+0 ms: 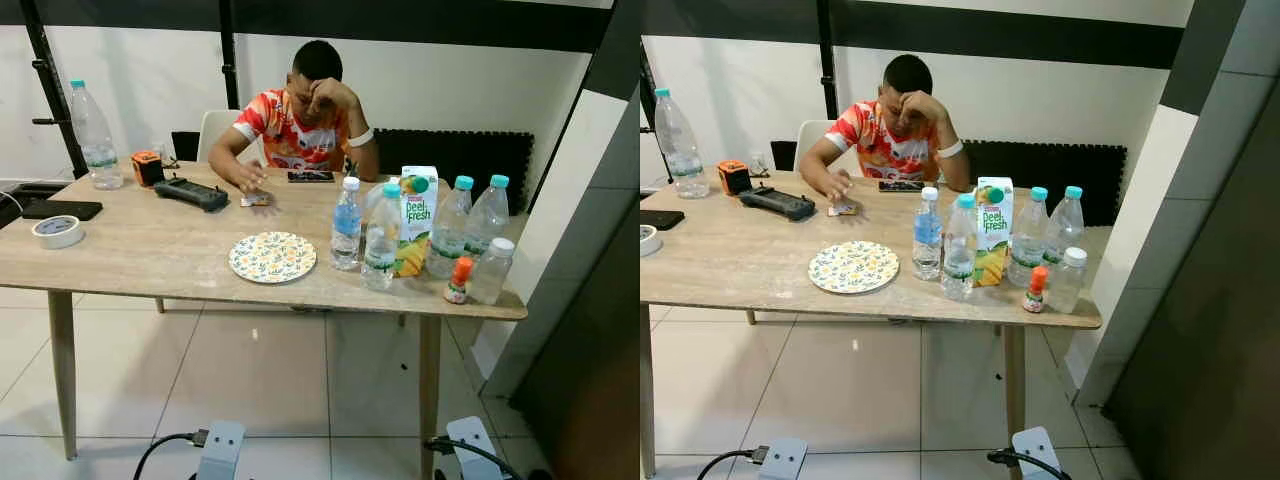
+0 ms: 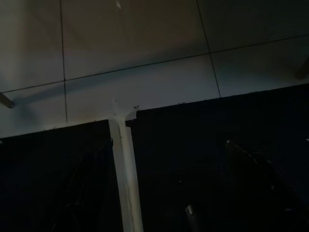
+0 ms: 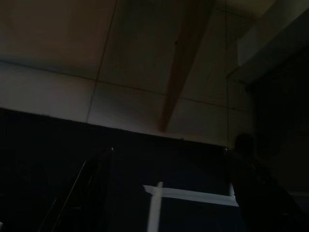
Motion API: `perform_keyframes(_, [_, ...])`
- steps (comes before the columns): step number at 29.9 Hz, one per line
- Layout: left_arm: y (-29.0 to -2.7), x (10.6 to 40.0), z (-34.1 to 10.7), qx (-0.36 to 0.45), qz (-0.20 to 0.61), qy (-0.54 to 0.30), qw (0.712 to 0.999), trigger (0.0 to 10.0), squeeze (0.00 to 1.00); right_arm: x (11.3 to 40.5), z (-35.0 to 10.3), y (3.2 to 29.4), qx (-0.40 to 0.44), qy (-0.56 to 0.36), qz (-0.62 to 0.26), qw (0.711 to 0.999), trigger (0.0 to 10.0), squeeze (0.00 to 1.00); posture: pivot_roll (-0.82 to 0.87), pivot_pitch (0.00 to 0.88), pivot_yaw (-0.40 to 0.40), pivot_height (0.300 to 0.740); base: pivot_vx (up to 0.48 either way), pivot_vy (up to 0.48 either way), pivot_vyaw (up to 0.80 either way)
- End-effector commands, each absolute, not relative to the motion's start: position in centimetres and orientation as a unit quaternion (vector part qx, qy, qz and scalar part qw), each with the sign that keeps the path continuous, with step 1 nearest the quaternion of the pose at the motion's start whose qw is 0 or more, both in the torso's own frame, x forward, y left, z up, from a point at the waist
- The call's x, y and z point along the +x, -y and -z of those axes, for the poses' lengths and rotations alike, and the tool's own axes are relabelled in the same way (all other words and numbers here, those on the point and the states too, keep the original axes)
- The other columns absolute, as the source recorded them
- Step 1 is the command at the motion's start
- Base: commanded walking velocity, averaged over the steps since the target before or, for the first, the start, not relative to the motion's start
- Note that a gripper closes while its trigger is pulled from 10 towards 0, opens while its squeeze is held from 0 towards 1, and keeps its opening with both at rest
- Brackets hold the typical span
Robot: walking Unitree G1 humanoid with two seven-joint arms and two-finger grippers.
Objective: Restocking fridge
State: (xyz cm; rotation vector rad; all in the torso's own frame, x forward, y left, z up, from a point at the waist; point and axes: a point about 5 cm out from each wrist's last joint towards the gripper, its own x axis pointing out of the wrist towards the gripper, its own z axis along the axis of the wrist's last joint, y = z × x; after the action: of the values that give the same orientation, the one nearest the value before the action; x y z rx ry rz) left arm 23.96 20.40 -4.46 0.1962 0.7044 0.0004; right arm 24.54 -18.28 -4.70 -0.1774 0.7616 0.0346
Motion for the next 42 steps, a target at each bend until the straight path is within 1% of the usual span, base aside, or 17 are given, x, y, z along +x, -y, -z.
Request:
perform_keyframes(1, [-21.1, 23.9, 4.4, 0.103, 0.001, -0.346, 0.933, 10.0, 0.0, 24.5, 4.8, 18.2, -0.076, -0.372, -0.013, 0.925, 10.0, 0.0, -0.01, 0.034, -0.012, 0.74, 0.0, 0.0, 0.0])
perform_keyframes(11, [-20.9, 24.1, 4.3, 0.103, 0.005, -0.341, 0.934, 10.0, 0.0, 24.2, 5.0, 17.9, -0.06, -0.374, -0.01, 0.926, 10.0, 0.0, -0.01, 0.044, -0.012, 0.74, 0.0, 0.0, 0.0])
perform_keyframes(18, [-20.3, 24.0, 4.3, 0.092, 0.001, -0.334, 0.938, 10.0, 0.0, 24.2, 5.0, 17.9, -0.062, -0.375, -0.017, 0.925, 10.0, 0.0, -0.01, 0.053, -0.035, 0.74, 0.0, 0.0, 0.0])
perform_keyframes(31, [-20.2, 24.3, 4.1, 0.094, 0.012, -0.329, 0.94, 10.0, 0.0, 24.3, 4.9, 18.0, -0.055, -0.37, -0.009, 0.927, 10.0, 0.0, -0.01, 0.062, -0.012, 0.74, 0.0, 0.0, 0.0])
perform_keyframes(39, [-20.1, 24.6, 3.9, 0.095, 0.016, -0.327, 0.94, 10.0, 0.0, 24.1, 5.0, 17.9, -0.051, -0.372, -0.008, 0.927, 10.0, 0.0, -0.01, 0.059, -0.012, 0.74, 0.0, 0.0, 0.0])
perform_keyframes(42, [-20.1, 24.6, 3.9, 0.094, 0.015, -0.326, 0.94, 10.0, 0.0, 24.1, 5.0, 17.9, -0.052, -0.373, -0.008, 0.926, 10.0, 0.0, -0.01, 0.057, -0.016, 0.74, 0.267, 0.0, 0.0])
